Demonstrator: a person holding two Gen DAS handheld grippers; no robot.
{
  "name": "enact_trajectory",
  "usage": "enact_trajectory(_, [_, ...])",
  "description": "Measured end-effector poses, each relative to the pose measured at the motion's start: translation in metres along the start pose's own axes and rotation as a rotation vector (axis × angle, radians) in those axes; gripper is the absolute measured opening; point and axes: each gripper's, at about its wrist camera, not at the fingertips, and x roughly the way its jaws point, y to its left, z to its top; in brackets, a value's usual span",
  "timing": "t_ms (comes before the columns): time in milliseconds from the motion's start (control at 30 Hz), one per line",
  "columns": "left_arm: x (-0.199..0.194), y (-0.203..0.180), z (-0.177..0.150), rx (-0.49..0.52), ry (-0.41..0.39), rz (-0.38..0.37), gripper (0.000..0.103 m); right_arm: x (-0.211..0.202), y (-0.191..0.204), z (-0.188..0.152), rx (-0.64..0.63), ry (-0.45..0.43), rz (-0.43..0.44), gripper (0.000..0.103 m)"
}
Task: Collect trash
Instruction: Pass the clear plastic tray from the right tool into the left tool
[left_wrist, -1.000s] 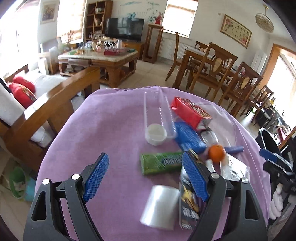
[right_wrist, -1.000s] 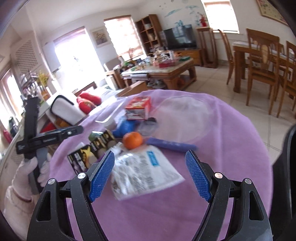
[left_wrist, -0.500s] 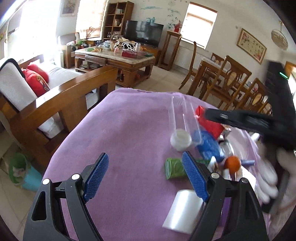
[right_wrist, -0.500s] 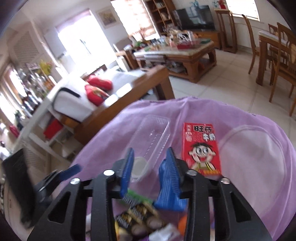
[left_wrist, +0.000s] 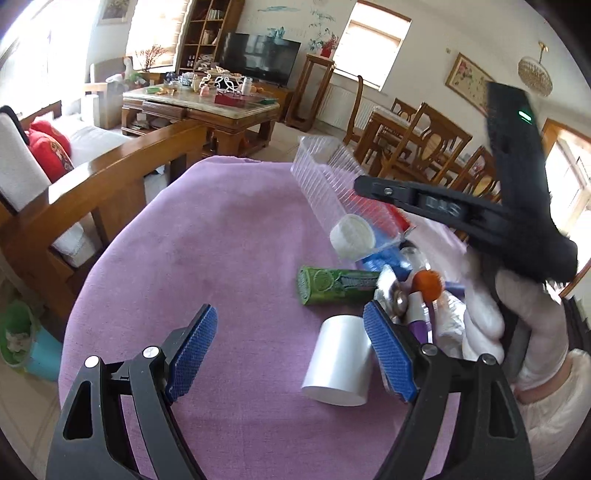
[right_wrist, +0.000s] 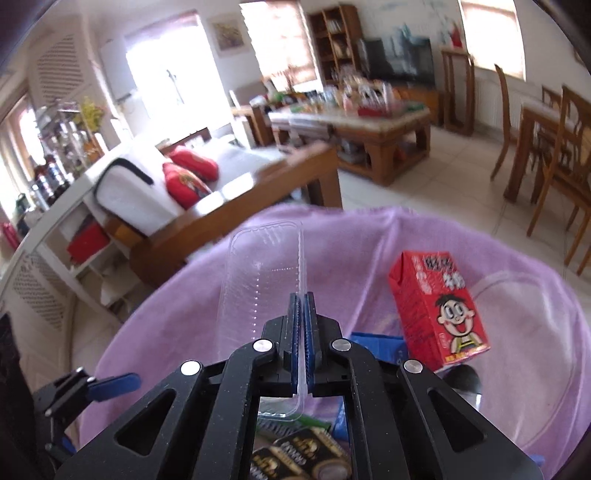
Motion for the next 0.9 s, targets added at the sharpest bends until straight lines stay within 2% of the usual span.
enact_trajectory(100, [-0.013, 0.004, 0.008, -0.049, -0.038, -0.058, 0.081, -0.047, 0.02, -0.015, -0.139, -0.146, -0.063, 0.004])
enact_trajectory(167, [-0.021, 0.001, 0.014, -0.045, -0.061, -0.055, 0.081, -0.073, 0.029, -0.027, -0.224, -0.223, -0.095, 0.004])
enact_trajectory(267, [-0.036, -0.011, 0.029, -0.026, -0.094, -0.077, 0.081, -0.109, 0.034, -0.051, -0.301, -0.307, -0.096, 0.004])
enact_trajectory(367, [-0.04, -0.029, 0.038, 0.005, -0.09, -0.125, 0.081, -0.127, 0.033, -0.069, -0.334, -0.334, -0.117, 0.004])
enact_trajectory(467, [-0.033, -0.051, 0.041, 0.073, -0.054, -0.059, 0.081, -0.147, 0.022, -0.083, -0.334, -0.373, -0.123, 0.004])
enact_trajectory(567, [-0.024, -0.05, 0.041, -0.009, 0.012, -0.182, 0.081, -0.161, 0.011, -0.096, -0.36, -0.394, -0.198, 0.004])
enact_trajectory(600, [-0.026, -0.051, 0.041, -0.025, 0.008, -0.207, 0.081, -0.166, 0.007, -0.1, -0.348, -0.399, -0.206, 0.004])
enact_trajectory(767, [-0.032, -0.071, 0.031, 0.013, -0.015, -0.229, 0.081, -0.174, -0.01, -0.11, -0.361, -0.408, -0.272, 0.004])
enact_trajectory(900, [-0.022, -0.092, 0.034, 0.072, 0.009, -0.214, 0.081, -0.175, -0.001, -0.119, -0.421, -0.425, -0.242, 0.004])
